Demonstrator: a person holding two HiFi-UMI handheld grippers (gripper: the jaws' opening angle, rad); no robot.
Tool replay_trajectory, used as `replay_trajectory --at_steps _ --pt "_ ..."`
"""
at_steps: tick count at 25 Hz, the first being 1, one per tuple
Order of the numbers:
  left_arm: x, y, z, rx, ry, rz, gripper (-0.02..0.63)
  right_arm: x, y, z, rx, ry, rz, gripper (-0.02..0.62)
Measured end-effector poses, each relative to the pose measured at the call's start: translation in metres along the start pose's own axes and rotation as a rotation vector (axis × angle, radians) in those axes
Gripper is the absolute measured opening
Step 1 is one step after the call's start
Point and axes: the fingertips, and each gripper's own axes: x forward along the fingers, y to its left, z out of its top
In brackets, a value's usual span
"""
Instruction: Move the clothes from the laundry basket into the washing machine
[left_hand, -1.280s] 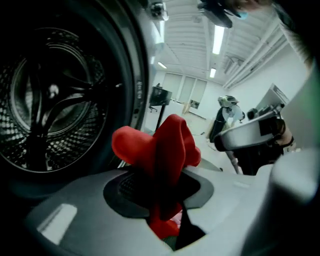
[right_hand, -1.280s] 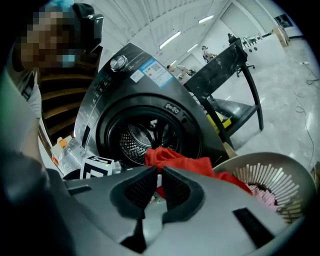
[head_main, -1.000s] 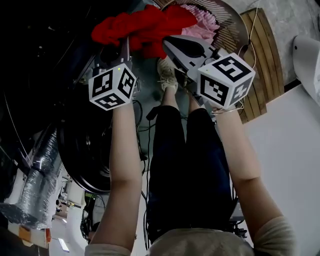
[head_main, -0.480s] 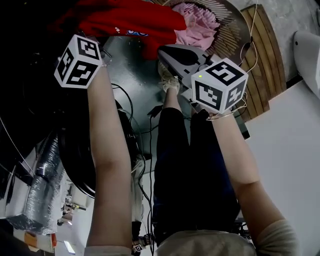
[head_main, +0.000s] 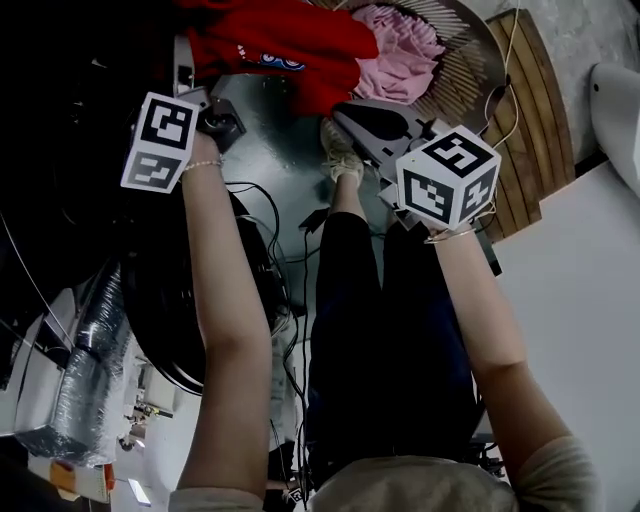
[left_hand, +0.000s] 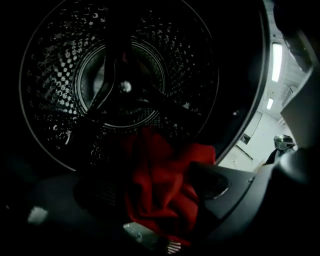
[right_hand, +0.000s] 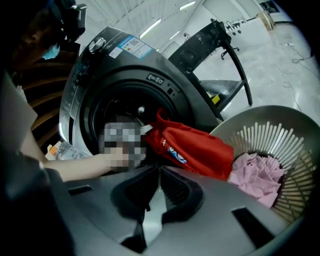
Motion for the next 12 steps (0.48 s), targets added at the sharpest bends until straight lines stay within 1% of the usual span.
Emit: replay_trajectory --at_steps 1,3,7,10,12 --pt "-0.008 -0.003 -0.008 -0.005 0.012 -0.011 0.414 -0.001 -0.002 0.001 0.004 -0.001 -0.005 0.021" --pt "-0.022 -0.015 -0.032 0.015 0.057 -0.045 0.414 -0.004 -0.006 0.001 0.009 -0.001 -0.015 0.021" --pt "-0.04 -0.054 -0.107 0.062 0.242 -0.157 0.414 -0.011 -0.019 0.002 0.027 -0.012 -0.044 0.021" --pt "-0.047 -0.078 -0.157 0.075 0.358 -0.208 0.414 -0.014 -0.026 -0.002 0.038 -0.016 -0.057 0.021" --pt "-0.044 -0.089 -0.183 0.092 0.423 -0.228 0.414 -0.015 -0.03 -0.007 0.038 -0.006 -0.061 0.021"
